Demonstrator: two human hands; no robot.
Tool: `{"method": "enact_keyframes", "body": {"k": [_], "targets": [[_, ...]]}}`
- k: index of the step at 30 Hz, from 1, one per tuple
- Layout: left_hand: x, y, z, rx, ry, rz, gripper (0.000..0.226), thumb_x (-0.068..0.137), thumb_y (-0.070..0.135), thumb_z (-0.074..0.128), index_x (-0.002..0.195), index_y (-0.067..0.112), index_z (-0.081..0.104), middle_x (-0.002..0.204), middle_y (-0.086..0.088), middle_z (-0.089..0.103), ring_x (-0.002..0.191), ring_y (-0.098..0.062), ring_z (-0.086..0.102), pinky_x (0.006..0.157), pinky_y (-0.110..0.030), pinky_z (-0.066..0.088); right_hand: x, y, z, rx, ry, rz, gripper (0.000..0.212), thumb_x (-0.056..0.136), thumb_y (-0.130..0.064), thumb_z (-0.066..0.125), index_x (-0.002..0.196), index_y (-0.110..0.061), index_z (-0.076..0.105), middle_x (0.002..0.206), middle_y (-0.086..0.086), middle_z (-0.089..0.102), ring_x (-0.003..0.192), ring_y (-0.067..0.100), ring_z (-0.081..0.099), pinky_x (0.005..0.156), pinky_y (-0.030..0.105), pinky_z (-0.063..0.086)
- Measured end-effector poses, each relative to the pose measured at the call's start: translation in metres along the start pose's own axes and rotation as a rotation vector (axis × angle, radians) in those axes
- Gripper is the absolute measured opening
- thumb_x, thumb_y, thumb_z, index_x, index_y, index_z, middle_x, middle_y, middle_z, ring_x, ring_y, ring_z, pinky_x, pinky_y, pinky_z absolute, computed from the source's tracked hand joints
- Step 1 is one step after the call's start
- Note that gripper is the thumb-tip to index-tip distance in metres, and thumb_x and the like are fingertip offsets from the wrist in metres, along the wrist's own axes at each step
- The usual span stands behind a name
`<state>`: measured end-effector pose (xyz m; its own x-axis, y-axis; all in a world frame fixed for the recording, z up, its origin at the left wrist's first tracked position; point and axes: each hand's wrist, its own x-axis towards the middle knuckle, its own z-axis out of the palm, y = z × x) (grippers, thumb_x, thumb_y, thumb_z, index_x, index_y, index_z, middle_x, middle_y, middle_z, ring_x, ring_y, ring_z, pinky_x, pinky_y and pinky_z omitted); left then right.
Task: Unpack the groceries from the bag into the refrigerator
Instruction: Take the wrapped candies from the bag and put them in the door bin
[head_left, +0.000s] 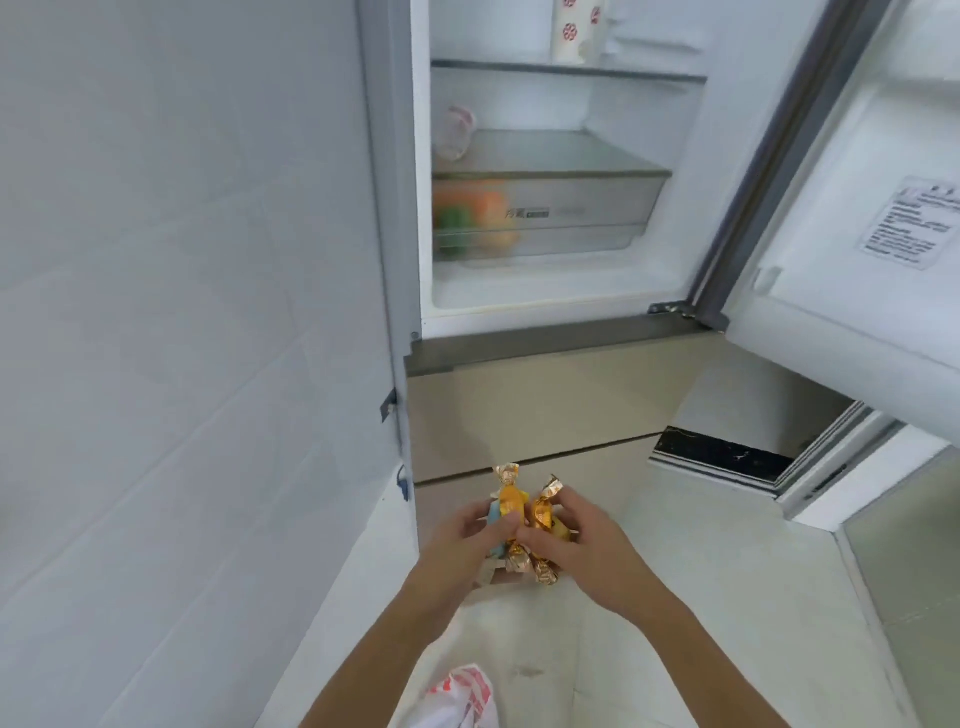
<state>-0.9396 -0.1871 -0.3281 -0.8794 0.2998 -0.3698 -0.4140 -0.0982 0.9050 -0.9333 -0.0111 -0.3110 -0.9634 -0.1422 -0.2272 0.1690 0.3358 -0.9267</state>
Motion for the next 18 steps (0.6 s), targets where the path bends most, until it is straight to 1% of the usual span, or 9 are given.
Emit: {"method": "enact_keyframes", "body": {"k": [1, 3, 5, 7, 8, 10, 13, 16, 18], "targets": [[0.003, 0.011, 0.010, -0.001, -0.030, 0.008, 0.030, 0.095, 0.028, 0.062, 0.121, 0.013, 0.066, 0.112, -0.009, 0.074, 0.102, -0.026, 0.071, 0.088, -0.042, 0.059, -0.004, -0.008, -0.014, 0.007, 0.010, -0.023, 0.022, 0.087, -0.021, 0.074, 0.107, -0.021, 0.065, 0.094, 0.003, 0.075, 0.084, 0.014, 0.073, 0.080, 0.038, 0.061], [0.011, 0.031, 0.032, -0.012, -0.089, 0.020, 0.030, 0.096, 0.026, 0.060, 0.123, 0.012, 0.065, 0.114, -0.010, 0.073, 0.105, -0.028, 0.070, 0.090, -0.042, 0.058, -0.013, -0.023, -0.043, 0.005, 0.033, -0.067, 0.037, 0.086, -0.019, 0.074, 0.120, -0.031, 0.063, 0.100, -0.003, 0.076, 0.091, 0.013, 0.073, 0.083, 0.035, 0.061], [0.019, 0.050, 0.059, -0.038, -0.136, 0.033, 0.029, 0.096, 0.024, 0.060, 0.122, 0.011, 0.065, 0.114, -0.012, 0.073, 0.104, -0.029, 0.070, 0.091, -0.043, 0.057, -0.020, -0.034, -0.074, 0.005, 0.074, -0.092, 0.052, 0.086, -0.025, 0.075, 0.131, -0.038, 0.055, 0.105, -0.004, 0.075, 0.095, 0.013, 0.073, 0.083, 0.033, 0.061], [0.028, 0.068, 0.088, -0.064, -0.155, 0.052, 0.026, 0.096, 0.020, 0.060, 0.116, 0.007, 0.068, 0.108, -0.015, 0.074, 0.097, -0.029, 0.073, 0.086, -0.042, 0.058, -0.026, -0.044, -0.107, 0.010, 0.125, -0.100, 0.059, 0.084, -0.031, 0.076, 0.135, -0.040, 0.046, 0.104, -0.002, 0.074, 0.092, 0.015, 0.074, 0.079, 0.031, 0.061], [0.033, 0.077, 0.103, -0.075, -0.160, 0.067, 0.025, 0.095, 0.019, 0.060, 0.115, 0.006, 0.068, 0.106, -0.016, 0.075, 0.093, -0.028, 0.073, 0.084, -0.041, 0.058, -0.030, -0.050, -0.124, 0.007, 0.152, -0.106, 0.060, 0.083, -0.033, 0.077, 0.134, -0.039, 0.045, 0.103, -0.001, 0.075, 0.089, 0.016, 0.074, 0.077, 0.031, 0.061], [0.042, 0.095, 0.133, -0.087, -0.173, 0.100, 0.026, 0.095, 0.018, 0.060, 0.116, 0.004, 0.068, 0.106, -0.017, 0.074, 0.091, -0.026, 0.073, 0.083, -0.041, 0.059, -0.036, -0.059, -0.158, -0.034, 0.216, -0.126, 0.057, 0.080, -0.035, 0.079, 0.129, -0.031, 0.050, 0.099, -0.002, 0.076, 0.084, 0.014, 0.075, 0.072, 0.029, 0.060], [0.050, 0.122, 0.177, -0.120, -0.237, 0.142, 0.023, 0.097, 0.015, 0.055, 0.111, 0.004, 0.071, 0.110, -0.019, 0.073, 0.095, -0.027, 0.071, 0.083, -0.039, 0.059, -0.046, -0.070, -0.206, -0.058, 0.275, -0.155, 0.045, 0.079, -0.036, 0.080, 0.117, -0.024, 0.061, 0.097, -0.006, 0.076, 0.084, 0.009, 0.074, 0.071, 0.024, 0.059], [0.056, 0.147, 0.218, -0.172, -0.309, 0.167, 0.026, 0.098, 0.012, 0.053, 0.117, 0.003, 0.068, 0.117, -0.022, 0.069, 0.099, -0.028, 0.069, 0.083, -0.039, 0.060, -0.052, -0.083, -0.251, -0.083, 0.327, -0.194, 0.041, 0.077, -0.039, 0.081, 0.111, -0.025, 0.063, 0.098, -0.009, 0.076, 0.086, 0.005, 0.073, 0.074, 0.022, 0.059], [0.061, 0.161, 0.242, -0.201, -0.327, 0.176, 0.030, 0.098, 0.013, 0.053, 0.122, -0.002, 0.063, 0.120, -0.025, 0.067, 0.099, -0.028, 0.068, 0.079, -0.037, 0.060, -0.053, -0.093, -0.276, -0.128, 0.363, -0.219, 0.043, 0.075, -0.044, 0.081, 0.111, -0.029, 0.062, 0.099, -0.011, 0.074, 0.086, 0.002, 0.071, 0.071, 0.018, 0.057]]}}
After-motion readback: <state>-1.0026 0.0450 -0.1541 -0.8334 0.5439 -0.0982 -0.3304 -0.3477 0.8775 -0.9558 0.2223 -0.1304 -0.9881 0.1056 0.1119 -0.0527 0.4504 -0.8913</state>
